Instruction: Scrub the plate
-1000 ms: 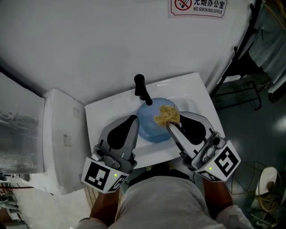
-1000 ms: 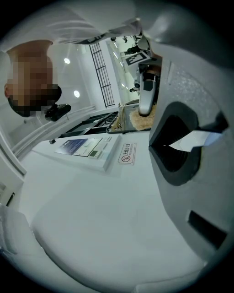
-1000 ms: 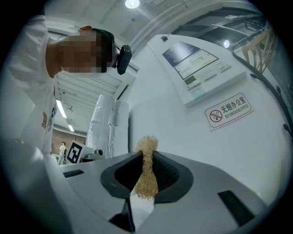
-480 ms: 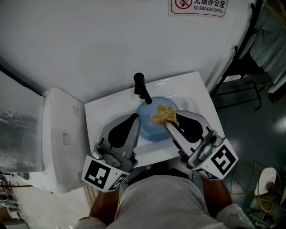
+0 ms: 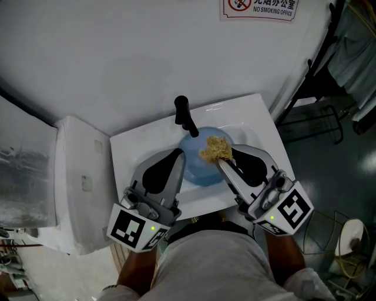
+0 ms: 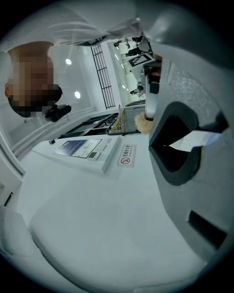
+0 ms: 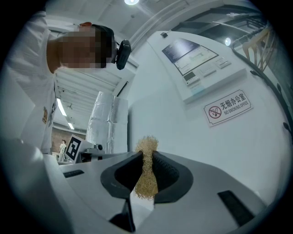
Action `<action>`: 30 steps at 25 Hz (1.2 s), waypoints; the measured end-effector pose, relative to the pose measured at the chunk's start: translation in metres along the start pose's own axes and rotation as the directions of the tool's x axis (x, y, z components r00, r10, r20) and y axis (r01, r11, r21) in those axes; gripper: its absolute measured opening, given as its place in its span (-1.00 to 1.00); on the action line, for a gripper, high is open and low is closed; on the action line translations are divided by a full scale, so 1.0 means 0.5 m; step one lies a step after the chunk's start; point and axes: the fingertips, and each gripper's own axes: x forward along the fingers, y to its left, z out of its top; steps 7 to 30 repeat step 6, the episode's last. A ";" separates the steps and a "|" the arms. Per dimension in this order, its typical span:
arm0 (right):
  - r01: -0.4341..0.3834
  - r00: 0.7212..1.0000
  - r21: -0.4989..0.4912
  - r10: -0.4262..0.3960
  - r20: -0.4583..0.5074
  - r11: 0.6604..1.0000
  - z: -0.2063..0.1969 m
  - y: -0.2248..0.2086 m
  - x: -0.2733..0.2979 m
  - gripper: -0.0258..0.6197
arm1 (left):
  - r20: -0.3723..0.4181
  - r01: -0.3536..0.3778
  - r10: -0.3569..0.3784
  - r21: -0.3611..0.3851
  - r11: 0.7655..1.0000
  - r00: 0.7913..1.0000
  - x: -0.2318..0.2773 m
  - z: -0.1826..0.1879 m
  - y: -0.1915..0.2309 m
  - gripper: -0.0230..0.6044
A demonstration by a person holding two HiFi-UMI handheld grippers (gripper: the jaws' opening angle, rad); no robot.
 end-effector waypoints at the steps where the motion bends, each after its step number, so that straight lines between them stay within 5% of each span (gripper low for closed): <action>1: 0.001 1.000 0.001 -0.001 0.000 1.000 -0.001 -0.001 0.000 -0.73 | -0.001 0.000 0.000 0.000 1.000 1.000 0.001 0.000 0.000 -0.87; 30: 0.001 1.000 0.002 -0.001 0.000 1.000 -0.003 -0.003 -0.002 -0.73 | -0.002 -0.001 0.001 0.000 1.000 1.000 0.003 -0.002 0.000 -0.87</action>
